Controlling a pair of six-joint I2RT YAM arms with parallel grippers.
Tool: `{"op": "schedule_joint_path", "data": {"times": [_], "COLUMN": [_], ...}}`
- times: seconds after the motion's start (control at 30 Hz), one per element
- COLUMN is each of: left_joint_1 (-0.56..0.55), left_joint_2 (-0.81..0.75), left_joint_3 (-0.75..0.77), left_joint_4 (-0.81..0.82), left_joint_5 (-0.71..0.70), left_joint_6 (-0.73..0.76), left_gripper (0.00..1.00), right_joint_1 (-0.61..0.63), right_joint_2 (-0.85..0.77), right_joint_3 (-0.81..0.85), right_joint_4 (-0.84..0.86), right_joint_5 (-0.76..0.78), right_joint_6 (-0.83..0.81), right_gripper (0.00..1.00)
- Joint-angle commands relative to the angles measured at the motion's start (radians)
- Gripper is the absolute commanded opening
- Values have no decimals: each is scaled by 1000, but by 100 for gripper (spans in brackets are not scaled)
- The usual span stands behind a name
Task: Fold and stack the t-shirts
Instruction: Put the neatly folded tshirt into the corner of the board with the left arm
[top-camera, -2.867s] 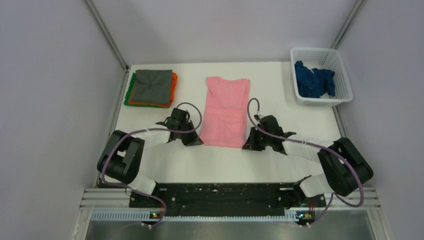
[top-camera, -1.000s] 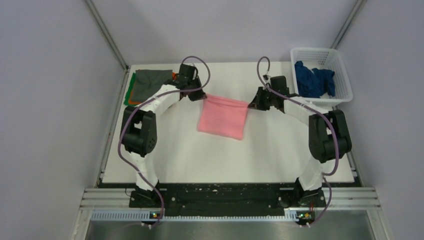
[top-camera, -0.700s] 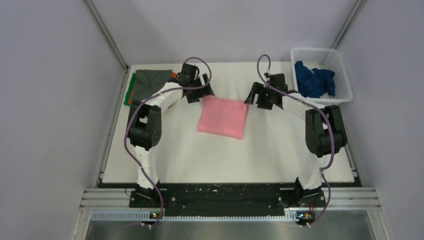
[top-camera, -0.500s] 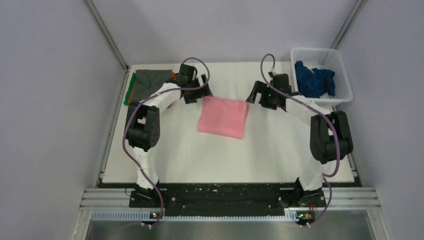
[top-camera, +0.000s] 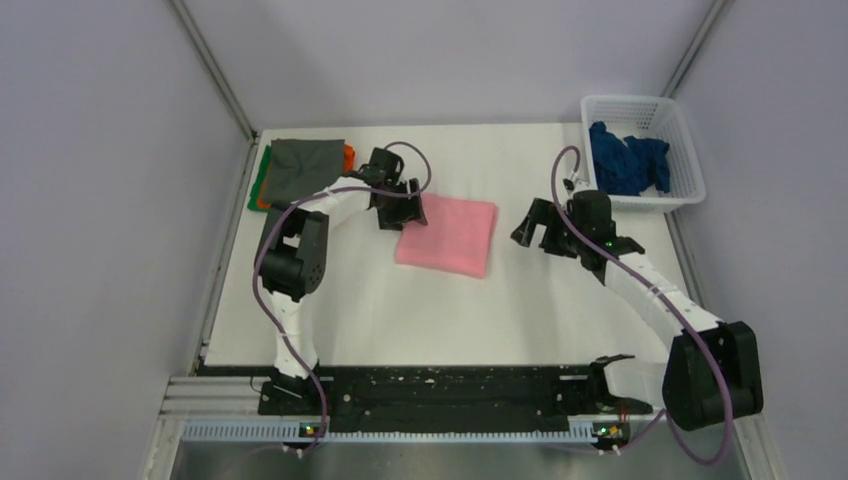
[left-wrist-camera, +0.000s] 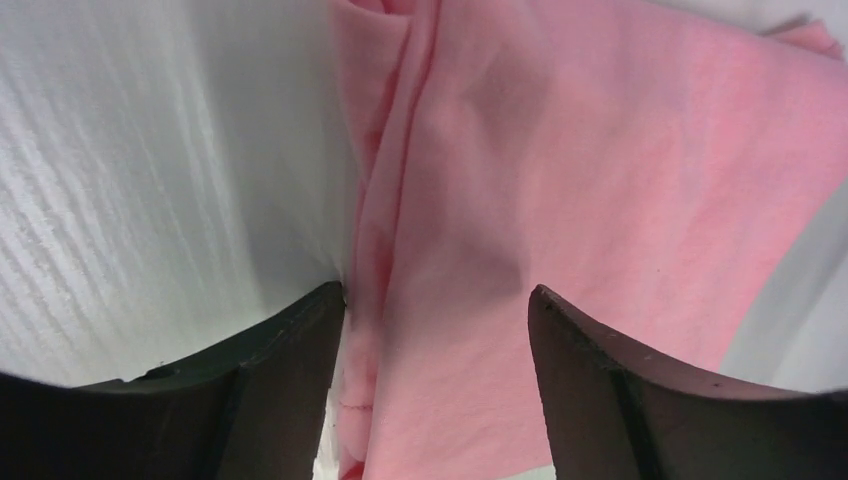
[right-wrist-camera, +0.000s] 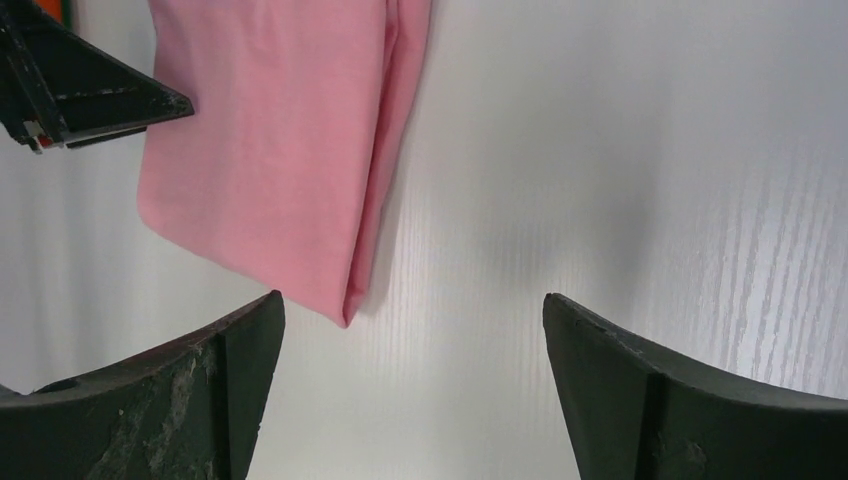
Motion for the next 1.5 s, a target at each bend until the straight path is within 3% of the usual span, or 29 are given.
{"op": "schedule_joint_path", "data": {"times": [0.0,0.1,0.2,0.23,0.3,0.33,0.47,0.6,0.8,1.03,1.47], "left_joint_1": [-42,-89,-133,-142,-149,-153,-156,-146,-85,-6,42], "left_joint_2": [55,94,133,144,168,175,192,191,127,78,37], "left_joint_3": [17,58,121,140,178,200,303,398,423,426,508], "left_joint_4": [-50,-107,-168,-180,-205,-223,-289,-346,-250,-118,-14], "left_joint_5": [-71,-222,-310,-322,-367,-397,-549,-790,-956,-1028,-1096], "left_joint_6": [15,3,8,10,11,10,66,131,314,540,710], "left_gripper": [66,46,39,31,3,0,0,0,0,0,0], "right_joint_1": [-7,-7,-7,-7,-7,-8,-8,-7,-7,-8,-7], "right_joint_2": [-94,-130,-148,-154,-159,-164,-172,-170,-157,-149,-147], "right_joint_3": [-23,-35,-39,-41,-45,-46,-49,-55,-57,-61,-68], "right_joint_4": [-19,-25,-36,-37,-40,-41,-44,-33,-27,-19,-2], "right_joint_5": [34,53,76,82,93,98,123,134,174,202,240], "right_joint_6": [-14,-18,-28,-30,-34,-36,-43,-58,-65,-73,-67], "right_gripper": [99,99,99,99,99,99,99,99,99,99,99]}}
